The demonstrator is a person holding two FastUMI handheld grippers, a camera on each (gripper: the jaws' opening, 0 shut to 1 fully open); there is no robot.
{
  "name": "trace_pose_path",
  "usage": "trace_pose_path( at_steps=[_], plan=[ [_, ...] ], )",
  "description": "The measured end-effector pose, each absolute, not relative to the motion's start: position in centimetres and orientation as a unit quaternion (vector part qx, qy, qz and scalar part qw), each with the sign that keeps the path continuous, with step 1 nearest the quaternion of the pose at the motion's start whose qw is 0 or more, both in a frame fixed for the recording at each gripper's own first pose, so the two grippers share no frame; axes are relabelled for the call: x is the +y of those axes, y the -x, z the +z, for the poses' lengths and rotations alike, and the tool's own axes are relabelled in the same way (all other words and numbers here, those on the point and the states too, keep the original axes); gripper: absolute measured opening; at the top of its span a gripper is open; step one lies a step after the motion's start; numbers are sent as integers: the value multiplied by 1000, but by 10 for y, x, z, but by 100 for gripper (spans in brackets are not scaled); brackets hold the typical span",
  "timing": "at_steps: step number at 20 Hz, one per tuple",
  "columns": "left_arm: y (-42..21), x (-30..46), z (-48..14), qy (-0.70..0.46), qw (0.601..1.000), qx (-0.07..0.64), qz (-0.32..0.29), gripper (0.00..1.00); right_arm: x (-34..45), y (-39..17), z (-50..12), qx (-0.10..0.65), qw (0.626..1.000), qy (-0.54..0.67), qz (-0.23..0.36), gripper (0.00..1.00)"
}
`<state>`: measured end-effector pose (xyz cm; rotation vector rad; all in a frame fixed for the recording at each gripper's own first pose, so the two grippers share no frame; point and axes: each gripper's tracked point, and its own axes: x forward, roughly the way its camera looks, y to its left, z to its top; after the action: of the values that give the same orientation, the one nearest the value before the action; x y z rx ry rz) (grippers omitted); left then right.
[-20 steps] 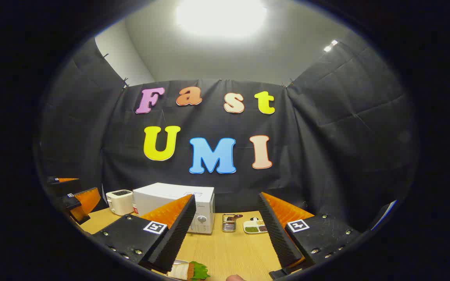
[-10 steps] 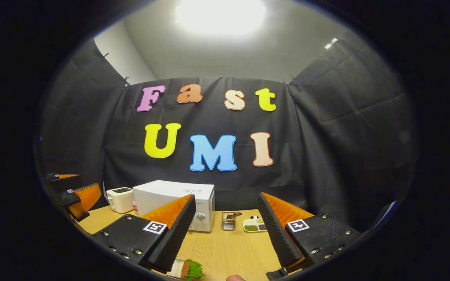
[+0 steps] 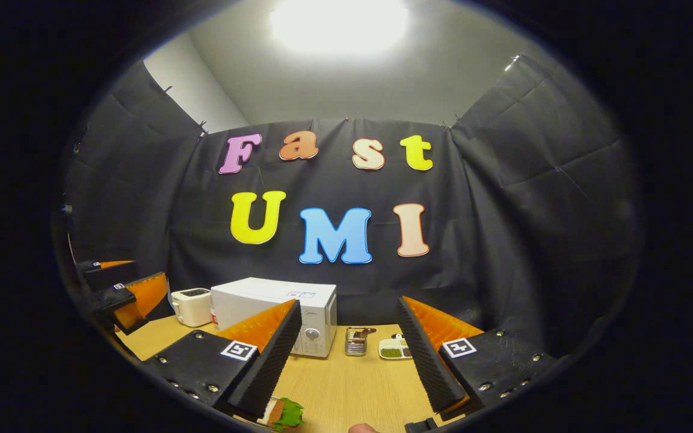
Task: Open the microwave oven with the left hand, put the food in, and close the microwave oven.
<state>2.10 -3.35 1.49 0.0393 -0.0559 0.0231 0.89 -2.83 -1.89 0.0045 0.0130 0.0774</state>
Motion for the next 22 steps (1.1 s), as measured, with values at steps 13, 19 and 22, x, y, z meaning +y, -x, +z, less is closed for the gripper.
trace_pose_path(
  at_steps=[13,19,22],
  plan=[
    [-156,-66,-23,-2,999,-11,-52,100,-59,-36,-22,10,998,-1,-64,96],
    [-218,-89,-66,9,996,18,-86,100,-62,-50,-28,22,993,12,-114,96],
    [-244,-103,-88,12,994,34,-101,100,-68,-54,-30,28,990,25,-139,96]
  ],
)
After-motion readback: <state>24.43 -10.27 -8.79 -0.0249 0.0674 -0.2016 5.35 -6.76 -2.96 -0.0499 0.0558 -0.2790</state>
